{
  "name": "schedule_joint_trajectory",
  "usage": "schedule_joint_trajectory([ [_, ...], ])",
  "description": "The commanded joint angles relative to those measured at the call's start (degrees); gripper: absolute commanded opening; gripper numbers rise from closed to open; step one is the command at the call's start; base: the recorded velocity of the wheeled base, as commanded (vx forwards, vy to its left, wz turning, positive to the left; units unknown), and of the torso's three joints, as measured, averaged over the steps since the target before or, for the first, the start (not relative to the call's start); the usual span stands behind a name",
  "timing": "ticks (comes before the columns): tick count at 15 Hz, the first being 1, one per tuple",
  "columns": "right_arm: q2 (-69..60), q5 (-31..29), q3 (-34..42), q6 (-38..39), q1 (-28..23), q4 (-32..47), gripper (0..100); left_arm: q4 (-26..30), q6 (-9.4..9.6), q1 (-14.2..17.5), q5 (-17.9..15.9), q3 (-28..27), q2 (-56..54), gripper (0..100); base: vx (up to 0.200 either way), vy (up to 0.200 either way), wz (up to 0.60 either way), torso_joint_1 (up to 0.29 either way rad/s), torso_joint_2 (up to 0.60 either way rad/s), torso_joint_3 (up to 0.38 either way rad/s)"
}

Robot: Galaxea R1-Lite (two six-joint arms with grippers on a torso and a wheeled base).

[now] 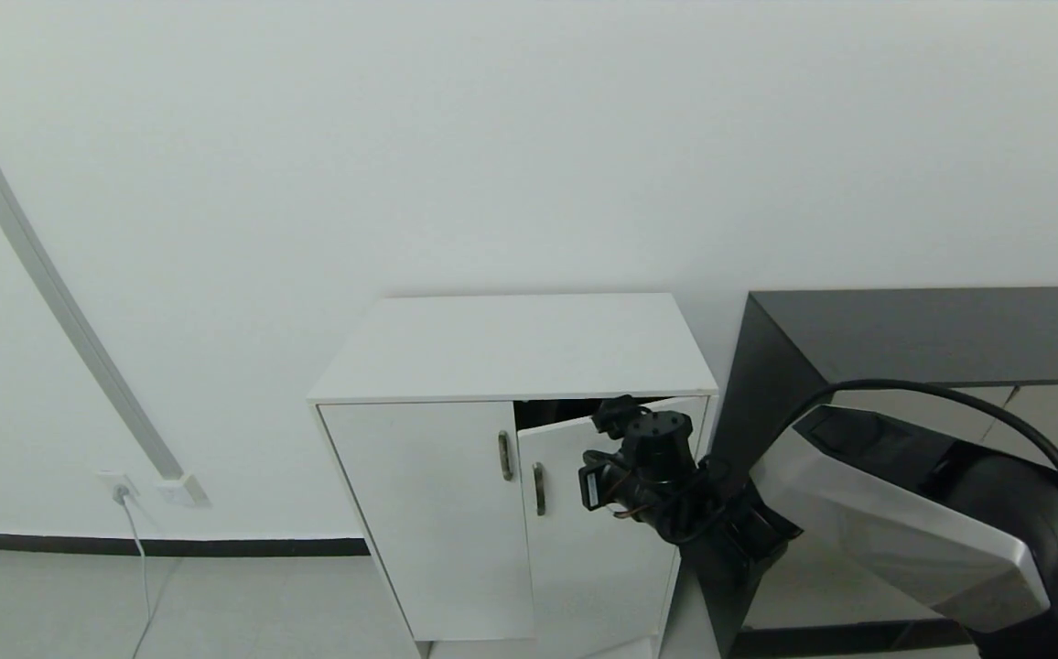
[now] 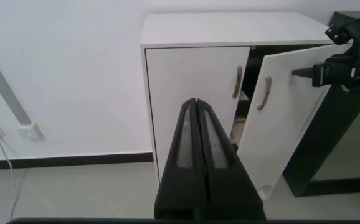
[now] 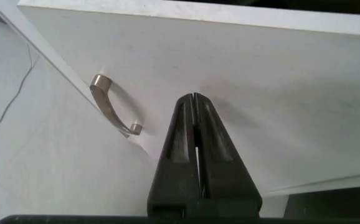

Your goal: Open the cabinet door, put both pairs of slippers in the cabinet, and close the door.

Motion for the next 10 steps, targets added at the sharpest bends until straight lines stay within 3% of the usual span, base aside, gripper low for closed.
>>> schedule_joint_trajectory([
  [1, 1.92, -0.01, -2.26, 0.01, -0.43, -0.02, 0, 0.04, -0.01, 0.01, 0.00, 0.00, 0.04, 0, 0.000, 0.000, 0.00, 0.000, 0.00, 0.000],
  [10, 5.53, -0.10, -8.50, -0.25, -1.30, 0.07, 0, -0.05, -0.01, 0.01, 0.00, 0.00, 0.04, 0, 0.000, 0.000, 0.00, 0.000, 0.00, 0.000],
])
